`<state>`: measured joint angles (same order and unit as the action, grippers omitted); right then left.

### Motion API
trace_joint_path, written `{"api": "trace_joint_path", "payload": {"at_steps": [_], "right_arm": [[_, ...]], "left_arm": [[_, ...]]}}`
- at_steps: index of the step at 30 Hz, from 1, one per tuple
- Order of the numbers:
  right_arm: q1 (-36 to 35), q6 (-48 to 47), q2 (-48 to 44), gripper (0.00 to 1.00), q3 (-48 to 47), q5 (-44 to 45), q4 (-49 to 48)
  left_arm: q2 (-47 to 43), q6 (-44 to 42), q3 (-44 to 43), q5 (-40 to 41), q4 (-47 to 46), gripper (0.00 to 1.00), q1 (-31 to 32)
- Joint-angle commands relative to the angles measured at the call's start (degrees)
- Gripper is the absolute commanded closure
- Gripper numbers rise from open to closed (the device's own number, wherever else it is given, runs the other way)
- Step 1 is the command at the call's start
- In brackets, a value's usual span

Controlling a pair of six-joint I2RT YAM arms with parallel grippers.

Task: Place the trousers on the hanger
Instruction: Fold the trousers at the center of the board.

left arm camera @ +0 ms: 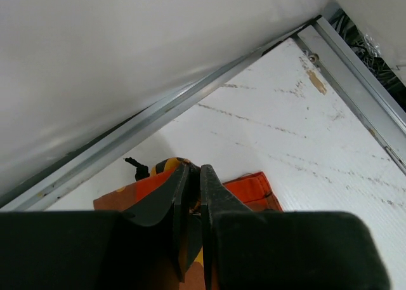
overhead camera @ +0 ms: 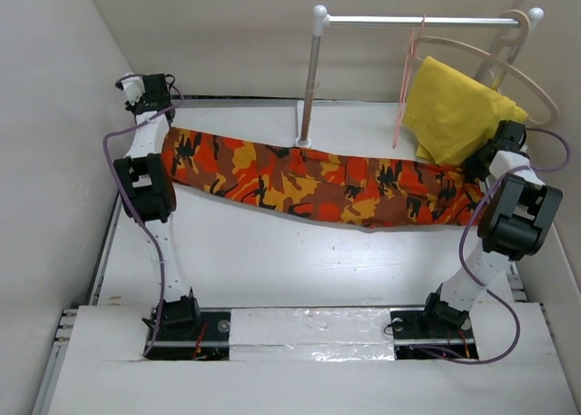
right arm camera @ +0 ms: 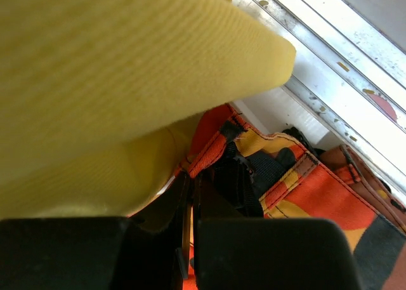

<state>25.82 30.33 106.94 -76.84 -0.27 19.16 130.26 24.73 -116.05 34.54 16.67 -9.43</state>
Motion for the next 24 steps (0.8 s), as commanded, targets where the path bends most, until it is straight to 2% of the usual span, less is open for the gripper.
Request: {"api": "trace_joint_path", "payload": {"at_steps": [1,2,4,7,8,10,11,16,19,20,21,22,24], "right_arm": [[-0.16,-0.44,-0.41,1.00,-3.14,3.26,-7.38],[-0.16,-0.36,-0.59,1.00,-2.97,3.09,-7.47],[-0.16,-0.36,-1.46,0.96,-2.53,2.91,-8.17],[0.37,-0.53,-2.95,0.76,-1.65,0.72,-9.14],[0.98,-0.44,-3.57,0.70,-1.39,0.36,-9.31],[0.98,-0.27,-5.15,0.58,0.19,-1.83,-10.19],[1.50,0.34,-7.07,0.46,0.98,-2.97,-11.15],[1.51,2.89,-14.64,0.16,10.10,-6.31,-15.98],[1.51,3.60,-20.43,0.13,15.56,-8.34,-19.33],[1.51,3.77,-22.19,0.08,19.75,-8.86,-22.12],[2.12,3.86,-25.86,0.07,24.50,-10.96,-24.15],[2.13,3.86,-27.99,0.07,24.54,-10.98,-24.17],[2.13,3.78,-32.56,0.07,32.42,-12.64,-27.32]], "left_arm": [[0.78,-4.78,-4.09,5.53,-5.50,0.99,0.55],[1.31,-5.13,-4.45,4.75,-5.68,0.89,0.55],[2.46,-5.31,-4.62,3.69,-5.16,0.82,1.08],[2.20,-5.48,-3.22,3.95,-4.36,0.70,1.08],[1.50,-5.57,-1.22,4.04,-4.62,0.60,1.08],[-1.31,-6.10,1.25,4.13,-6.02,0.53,1.08],[-2.45,-6.10,3.87,4.30,-6.29,0.47,1.08],[-11.15,-4.87,12.85,4.04,-6.83,0.42,1.08],[-16.16,-2.15,21.02,2.64,-6.04,0.42,1.08],[-17.22,-1.10,25.30,1.41,-5.51,0.41,1.08],[-19.32,1.26,29.44,-0.69,-4.81,0.38,1.08],[-20.30,2.33,29.48,-0.71,-4.63,0.38,1.08],[-24.06,4.44,35.96,-6.13,-5.15,0.38,-0.14]]}}
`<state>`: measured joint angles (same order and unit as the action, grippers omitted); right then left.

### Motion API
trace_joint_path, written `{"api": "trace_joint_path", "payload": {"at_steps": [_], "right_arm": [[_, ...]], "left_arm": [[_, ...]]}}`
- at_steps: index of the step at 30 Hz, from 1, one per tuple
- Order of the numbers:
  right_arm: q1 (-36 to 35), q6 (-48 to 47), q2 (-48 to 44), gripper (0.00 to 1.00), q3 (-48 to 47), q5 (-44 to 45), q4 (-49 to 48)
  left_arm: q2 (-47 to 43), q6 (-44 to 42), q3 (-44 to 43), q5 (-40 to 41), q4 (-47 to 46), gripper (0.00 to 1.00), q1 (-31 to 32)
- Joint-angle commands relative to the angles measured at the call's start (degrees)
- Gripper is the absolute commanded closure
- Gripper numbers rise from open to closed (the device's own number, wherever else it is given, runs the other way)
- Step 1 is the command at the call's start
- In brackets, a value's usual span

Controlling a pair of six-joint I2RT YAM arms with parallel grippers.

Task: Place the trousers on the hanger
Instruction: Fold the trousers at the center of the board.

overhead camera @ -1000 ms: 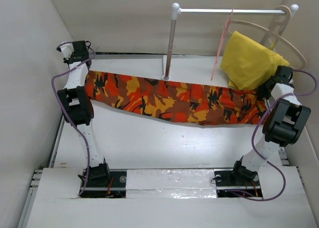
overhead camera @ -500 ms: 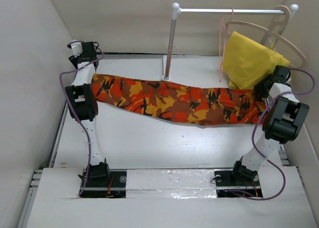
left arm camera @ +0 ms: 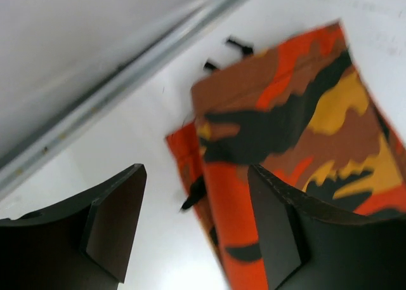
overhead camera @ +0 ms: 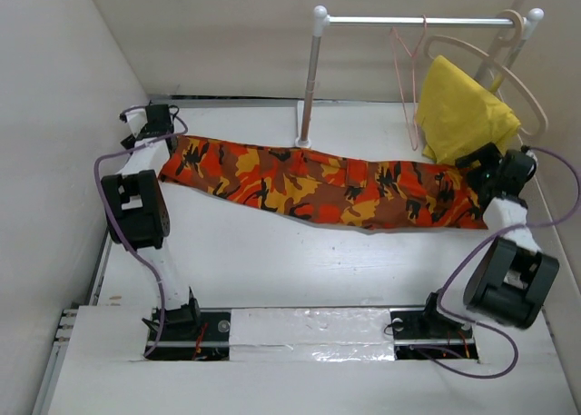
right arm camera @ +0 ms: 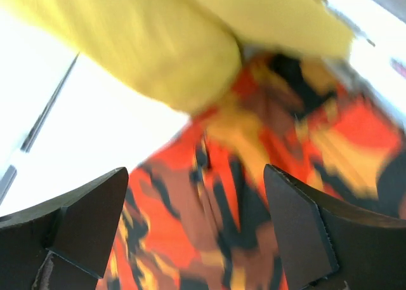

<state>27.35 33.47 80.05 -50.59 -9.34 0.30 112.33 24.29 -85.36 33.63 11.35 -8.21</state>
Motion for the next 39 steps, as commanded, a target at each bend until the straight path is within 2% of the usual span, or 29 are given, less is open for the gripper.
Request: {"api": "trace_joint_path", "payload": {"at_steps": [1,2,5,8,14,19,21,22,23,24,25,26,27,28,29,30,35,39], "right_arm": [[0.60,0.71,-10.22,0.05,8.73,-3.66,-9.08],[0.60,0.63,-12.44,0.05,11.36,-4.10,-11.00],[0.60,0.28,-19.04,0.05,20.95,-4.45,-13.47],[1.64,0.63,-20.99,0.05,28.51,-2.88,-17.15],[7.44,-2.01,-13.36,0.05,31.78,-8.76,-19.97],[8.07,-0.61,-5.88,0.07,31.78,-13.15,-24.29],[8.07,0.36,-4.04,0.15,31.08,-14.29,-24.81],[8.07,0.54,-3.85,0.16,30.82,-14.30,-24.64],[8.07,0.63,-3.85,0.23,30.55,-14.12,-24.29],[8.07,0.89,-3.94,0.30,30.46,-13.95,-24.55],[8.07,1.15,-4.29,0.41,30.46,-13.77,-24.55],[8.07,1.15,-4.55,0.67,30.37,-13.60,-23.94],[8.07,0.55,-4.81,0.76,30.20,-13.16,-23.33],[8.07,0.19,-5.34,0.83,30.28,-12.72,-22.80],[8.07,0.01,-6.48,0.97,30.46,-12.54,-22.01],[8.59,-0.68,-7.27,1.00,30.72,-11.93,-21.48],[9.73,-3.23,-13.24,1.00,31.78,-9.91,-16.57],[12.80,-6.13,-19.82,1.00,33.09,-11.65,-13.40]], "left_arm": [[-7.29,5.84,7.82,-7.50,-0.71,0.37,-2.16],[-8.70,6.11,12.37,-11.87,-3.33,0.32,-2.16],[-11.34,5.86,17.67,-16.38,-6.34,0.28,-2.78],[-11.35,5.59,19.09,-18.94,-6.69,0.29,-2.78],[-9.86,7.34,17.95,-21.59,-6.52,0.31,-2.78],[-7.40,8.40,17.43,-22.38,-7.93,0.31,-2.78],[-5.82,8.93,16.46,-23.17,-7.75,0.34,-2.78],[-5.46,9.10,16.37,-23.17,-7.75,0.38,-2.78],[-5.28,9.45,16.54,-22.47,-8.01,0.48,-2.78],[-5.28,9.72,16.72,-21.86,-8.28,0.52,-2.78],[-5.37,9.72,16.89,-21.68,-8.71,0.60,-2.78],[-5.37,9.55,16.90,-20.72,-8.80,0.69,-2.78],[-5.20,9.54,16.29,-19.92,-8.28,0.87,-2.78],[-5.11,9.54,15.93,-19.31,-7.84,0.95,-2.78],[-5.19,9.37,15.67,-17.82,-7.14,1.00,-2.78],[-5.46,9.28,15.23,-16.68,-6.61,1.00,-2.78],[-8.35,6.30,16.98,-6.59,-4.68,1.00,-2.78],[-11.16,4.36,18.29,-2.25,-1.69,1.00,-2.78]]}}
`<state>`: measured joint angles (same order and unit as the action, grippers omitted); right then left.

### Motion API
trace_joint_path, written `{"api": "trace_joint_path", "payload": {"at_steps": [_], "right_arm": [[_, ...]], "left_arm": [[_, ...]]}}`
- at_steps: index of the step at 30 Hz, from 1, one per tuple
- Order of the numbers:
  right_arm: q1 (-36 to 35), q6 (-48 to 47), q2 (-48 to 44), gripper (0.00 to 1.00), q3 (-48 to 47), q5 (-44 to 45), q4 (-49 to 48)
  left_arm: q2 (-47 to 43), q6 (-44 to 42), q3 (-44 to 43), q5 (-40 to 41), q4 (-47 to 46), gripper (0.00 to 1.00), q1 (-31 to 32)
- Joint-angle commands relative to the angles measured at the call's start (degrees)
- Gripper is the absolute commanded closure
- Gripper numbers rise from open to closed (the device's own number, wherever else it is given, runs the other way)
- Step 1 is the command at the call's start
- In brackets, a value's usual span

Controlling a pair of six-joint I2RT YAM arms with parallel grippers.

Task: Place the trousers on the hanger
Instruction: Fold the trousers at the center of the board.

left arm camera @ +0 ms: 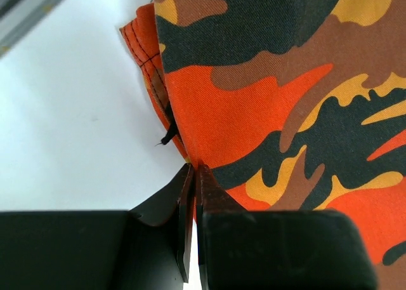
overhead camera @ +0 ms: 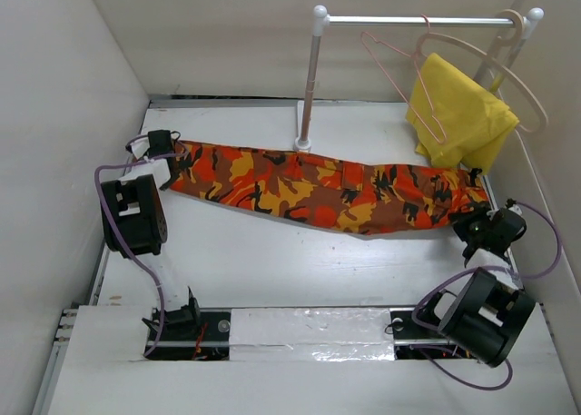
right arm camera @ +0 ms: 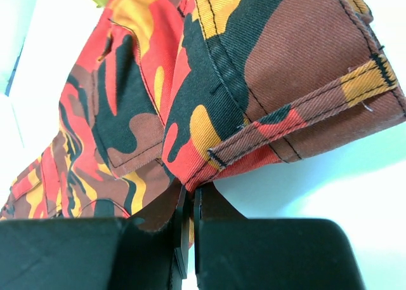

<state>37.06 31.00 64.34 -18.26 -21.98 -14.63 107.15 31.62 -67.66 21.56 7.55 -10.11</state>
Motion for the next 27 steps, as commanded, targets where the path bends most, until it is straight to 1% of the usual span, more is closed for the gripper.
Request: {"api": "trace_joint_path", "payload": {"at_steps": [1,3,4,5,6,7,8,9,10,11,12,13,14,15,16,17,18,19,21,22,23,24,25,26,27], "right_arm": [[3.89,-4.28,-5.17,1.00,1.03,0.28,2.41],[6.17,-7.34,-7.98,1.00,1.30,-2.18,6.88],[6.88,-8.58,-11.22,1.00,1.39,-2.98,8.73],[7.67,-9.72,-12.99,1.00,1.47,-3.42,12.66],[8.63,-11.82,-14.92,1.00,2.08,-4.99,14.35],[10.30,-12.89,-16.86,1.00,2.52,-6.22,16.89],[10.84,-13.68,-20.96,1.00,2.88,-7.11,20.40],[10.84,-14.82,-22.92,1.00,3.32,-8.25,21.74],[11.36,-15.01,-24.77,0.96,4.45,-8.43,22.36],[11.37,-14.75,-27.57,0.73,5.25,-9.22,21.50],[11.37,-13.70,-28.21,0.60,5.51,-8.79,22.36],[11.37,-13.60,-28.39,0.47,5.00,-8.18,22.80],[11.37,-13.51,-28.13,0.23,4.64,-7.21,22.63],[11.37,-13.17,-26.21,0.15,4.29,-5.20,22.37],[11.37,-13.16,-24.71,0.10,3.94,-4.66,21.85],[11.37,-13.25,-22.96,0.04,3.15,-3.96,21.32],[11.89,-13.16,-19.37,0.04,2.88,-2.91,20.70],[12.42,-13.08,-17.60,0.04,2.71,-2.81,19.83],[13.56,-12.90,-14.08,0.03,2.62,-3.94,16.93],[14.09,-12.29,-11.19,0.03,2.70,-4.04,15.79],[14.09,-11.67,-9.77,0.03,2.88,-4.21,12.82],[14.09,-10.19,-8.45,0.03,3.40,-5.69,11.31],[14.09,-9.22,-6.44,0.03,3.58,-6.06,9.55],[14.09,-8.08,-5.63,0.06,3.50,-5.97,7.88],[14.09,-7.11,-5.02,0.08,3.06,-5.89,7.00]], "left_arm": [[-6.77,-3.31,1.21,10.16,2.46,1.00,-0.88],[-9.66,-3.32,3.31,11.74,3.95,1.00,-0.88],[-10.55,-2.97,4.28,12.53,4.92,1.00,-0.88],[-11.52,-1.48,6.90,14.89,7.28,1.00,-0.88],[-13.70,-0.25,8.32,16.04,8.52,1.00,-1.40],[-14.86,0.98,9.99,16.58,9.49,1.00,-1.40],[-16.17,1.60,11.13,16.23,10.20,1.00,-2.19],[-18.88,1.61,12.10,15.71,10.46,1.00,-2.20],[-20.04,1.26,12.29,15.27,10.47,1.00,-2.20],[-21.27,0.99,12.46,14.48,10.38,1.00,-2.20],[-23.29,0.21,12.72,13.78,10.03,1.00,-2.20],[-23.91,-0.76,12.81,12.64,9.16,0.92,-2.20],[-24.44,-1.72,12.64,10.45,9.15,0.84,-2.20],[-25.32,-2.86,11.59,9.30,9.06,0.69,-2.20],[-25.85,-3.48,10.97,8.07,8.97,0.59,-2.20],[-26.38,-4.01,10.62,4.40,8.36,0.52,-2.20],[-27.43,-4.02,9.14,2.89,8.27,0.47,-1.41],[-27.96,-4.19,8.51,2.00,7.92,0.47,0.16],[-29.62,-4.72,6.76,0.94,5.64,0.49,4.11],[-29.98,-4.37,6.05,0.68,5.20,0.53,8.74],[-30.16,-4.02,5.44,-0.37,4.41,0.57,11.23],[-30.60,-3.67,4.21,-1.25,3.79,0.64,13.69],[-30.69,-3.23,3.68,-2.22,3.44,0.71,18.67],[-30.95,-1.84,3.24,-3.36,2.83,0.80,21.24],[-31.82,-1.21,3.15,-3.89,2.12,0.95,23.79]]}}
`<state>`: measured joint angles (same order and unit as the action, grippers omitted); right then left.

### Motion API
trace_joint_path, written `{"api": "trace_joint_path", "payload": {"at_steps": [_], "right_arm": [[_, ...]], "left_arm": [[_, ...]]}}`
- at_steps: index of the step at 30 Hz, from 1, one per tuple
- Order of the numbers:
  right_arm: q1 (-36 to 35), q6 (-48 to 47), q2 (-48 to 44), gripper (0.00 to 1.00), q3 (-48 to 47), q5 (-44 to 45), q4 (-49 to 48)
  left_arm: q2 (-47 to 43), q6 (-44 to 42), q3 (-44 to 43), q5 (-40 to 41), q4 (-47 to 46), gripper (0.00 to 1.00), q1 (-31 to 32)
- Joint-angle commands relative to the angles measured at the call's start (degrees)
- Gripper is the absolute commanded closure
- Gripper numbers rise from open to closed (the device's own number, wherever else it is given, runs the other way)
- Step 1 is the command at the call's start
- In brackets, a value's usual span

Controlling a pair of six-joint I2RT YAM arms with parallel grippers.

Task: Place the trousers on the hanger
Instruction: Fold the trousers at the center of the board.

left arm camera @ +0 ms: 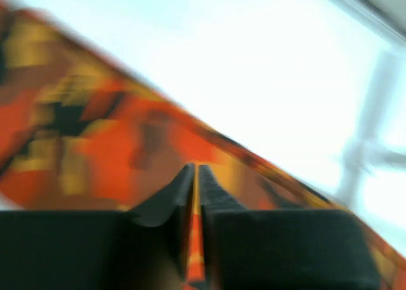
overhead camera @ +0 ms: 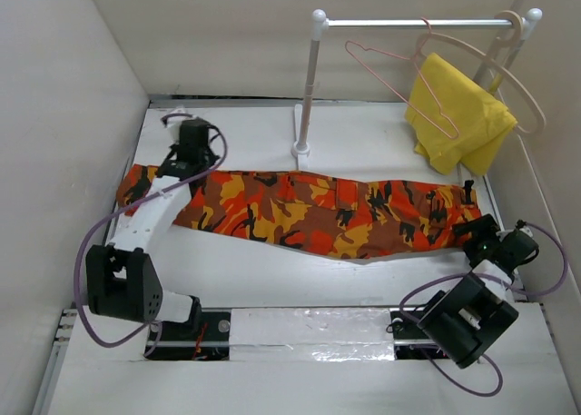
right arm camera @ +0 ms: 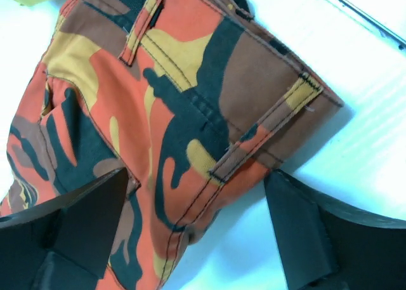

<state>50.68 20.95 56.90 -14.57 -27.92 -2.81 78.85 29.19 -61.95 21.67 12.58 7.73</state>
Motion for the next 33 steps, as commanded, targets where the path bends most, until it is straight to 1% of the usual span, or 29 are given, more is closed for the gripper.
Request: {"api": "trace_joint_path", "payload": {"at_steps": [1,2,3,4,5,6,7,8,9,11,12,14,15,16,17,18,19,21,22,23,24,25,26,27,29,30,32,33], "right_arm": [[0.48,3.39,2.86,0.11,-0.81,0.15,-5.71],[0.48,3.57,3.30,0.39,-0.73,0.06,-7.80],[0.48,3.48,3.21,0.57,-0.64,-0.20,-8.70],[0.48,3.22,2.95,0.70,-0.38,-1.59,-9.49],[-0.92,2.70,1.30,0.92,-0.11,-2.30,-10.11],[-2.23,1.30,-0.11,0.98,-0.02,-3.70,-10.02],[-3.90,0.16,-1.95,1.00,-0.20,-4.33,-9.24],[-7.92,-1.16,-4.32,1.00,-0.28,-4.51,-5.49],[-10.14,-3.09,-10.52,1.00,-0.29,-4.42,-3.45],[-15.14,-3.55,-18.02,1.00,0.50,-5.21,1.63],[-21.08,-3.11,-25.71,1.00,0.51,-5.56,3.49],[-28.14,-1.53,-33.05,1.00,-0.46,-3.11,9.63],[-35.31,1.00,-36.13,1.00,-2.03,-1.54,10.53],[-38.69,1.89,-39.90,1.00,-3.26,2.22,11.33],[-41.77,2.51,-40.46,1.00,-5.01,3.82,12.29],[-44.58,2.78,-39.95,1.00,-9.21,4.88,12.04],[-49.66,2.61,-36.29,1.00,-11.60,5.85,11.95],[-54.34,-0.36,-30.74,1.00,-17.31,5.25,13.70],[-59.07,-1.08,-28.10,1.00,-23.25,5.86,14.75],[-61.46,-1.70,-24.77,1.00,-25.84,6.82,16.24],[-63.75,-2.40,-24.13,1.00,-30.21,10.22,16.69],[-65.95,-2.40,-23.77,1.00,-32.00,12.17,16.87],[-69.97,-2.23,-23.86,1.00,-33.49,14.02,16.35],[-71.75,-1.79,-23.94,1.00,-34.90,15.95,16.17],[-74.83,-1.96,-23.51,1.00,-39.72,19.65,17.13],[-77.46,-2.49,-22.72,1.00,-41.40,20.36,17.48],[-79.93,-2.93,-21.93,1.00,-45.26,22.73,18.27],[-82.03,-3.19,-21.58,1.00,-46.16,23.78,18.28]], "left_arm": [[-4.22,1.83,-1.95,-4.61,-3.69,1.00,8.59],[-5.10,3.49,-1.07,-5.75,-6.40,1.00,13.41],[-7.20,4.38,2.33,-6.46,-8.51,1.00,15.63],[-8.44,5.17,4.71,-7.34,-10.88,1.00,17.65],[-9.58,5.87,7.26,-9.00,-16.91,1.00,21.15],[-11.42,7.44,12.24,-9.10,-19.50,1.00,22.76],[-11.87,8.16,14.38,-9.10,-21.44,1.00,23.99],[-12.31,8.86,16.23,-9.10,-24.24,1.00,25.05],[-12.84,9.56,19.73,-8.84,-25.49,1.00,27.06],[-13.02,10.09,22.65,-7.09,-27.77,1.00,29.09],[-13.19,10.18,25.45,-6.65,-28.48,1.00,30.06],[-13.19,10.88,27.93,-5.42,-30.06,1.00,32.34],[-13.46,11.24,30.55,-4.72,-30.76,1.00,33.22],[-13.55,11.41,31.88,-3.93,-31.47,1.00,35.23],[-13.72,12.20,33.03,-1.83,-32.43,1.00,36.38],[-13.63,12.90,35.39,-0.85,-32.96,1.00,37.53],[-13.46,13.43,36.45,-0.49,-33.67,1.00,38.67],[-12.50,15.28,38.13,2.40,-34.55,1.00,42.71],[-12.23,15.98,38.22,3.54,-34.20,1.00,44.03],[-11.79,16.42,38.31,5.82,-33.85,1.00,46.56],[-10.92,17.21,38.05,6.80,-33.85,1.00,47.81],[-10.30,17.56,37.87,7.59,-33.94,1.00,48.95],[-9.51,17.65,37.44,8.55,-34.11,1.00,50.01],[-7.68,17.92,36.39,9.26,-33.94,1.00,52.11],[-5.47,18.88,35.50,10.84,-33.85,1.00,53.61],[-3.02,19.06,34.98,10.50,-34.54,1.00,54.32],[-0.11,19.24,34.36,9.10,-36.30,1.00,54.32],[2.86,19.50,33.40,8.57,-36.74,1.00,54.85]]}}
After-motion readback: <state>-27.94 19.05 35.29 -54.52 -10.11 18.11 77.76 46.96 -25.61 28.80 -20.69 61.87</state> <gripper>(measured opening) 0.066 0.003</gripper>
